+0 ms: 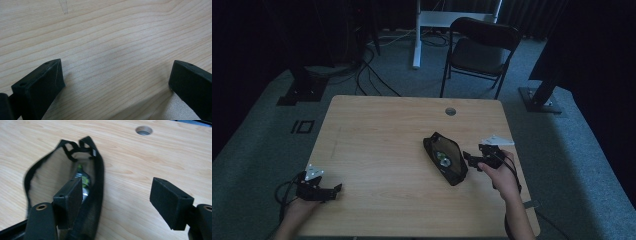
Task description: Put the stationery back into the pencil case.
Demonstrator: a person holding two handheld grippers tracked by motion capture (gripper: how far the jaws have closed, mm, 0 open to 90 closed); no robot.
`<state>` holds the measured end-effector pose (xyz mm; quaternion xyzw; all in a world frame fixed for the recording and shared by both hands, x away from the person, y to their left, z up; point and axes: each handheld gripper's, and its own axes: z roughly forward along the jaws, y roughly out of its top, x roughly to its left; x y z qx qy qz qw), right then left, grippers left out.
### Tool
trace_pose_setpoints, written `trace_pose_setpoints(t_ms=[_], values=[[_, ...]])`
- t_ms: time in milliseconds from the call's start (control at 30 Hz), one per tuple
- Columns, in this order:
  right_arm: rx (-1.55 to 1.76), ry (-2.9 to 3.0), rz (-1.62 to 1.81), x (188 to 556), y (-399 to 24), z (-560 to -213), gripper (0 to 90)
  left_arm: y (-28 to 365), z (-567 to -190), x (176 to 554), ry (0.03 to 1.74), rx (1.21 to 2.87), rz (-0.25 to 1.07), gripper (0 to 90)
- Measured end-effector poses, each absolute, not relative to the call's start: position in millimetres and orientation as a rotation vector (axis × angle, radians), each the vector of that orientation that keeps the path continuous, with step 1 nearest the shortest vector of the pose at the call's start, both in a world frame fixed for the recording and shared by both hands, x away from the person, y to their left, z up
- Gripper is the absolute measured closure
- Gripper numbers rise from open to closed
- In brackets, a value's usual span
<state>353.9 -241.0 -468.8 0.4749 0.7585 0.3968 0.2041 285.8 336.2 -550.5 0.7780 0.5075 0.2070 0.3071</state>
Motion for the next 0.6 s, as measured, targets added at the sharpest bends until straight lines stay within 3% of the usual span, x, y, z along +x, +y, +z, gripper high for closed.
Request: trace_pose_setpoints(t_ms=[600], values=[[1.408,2.028,1.078,343.4,-271.4,-502.5,22.5,336.2,-550.6,285.9,1.342,2.057,0.549,0.0]])
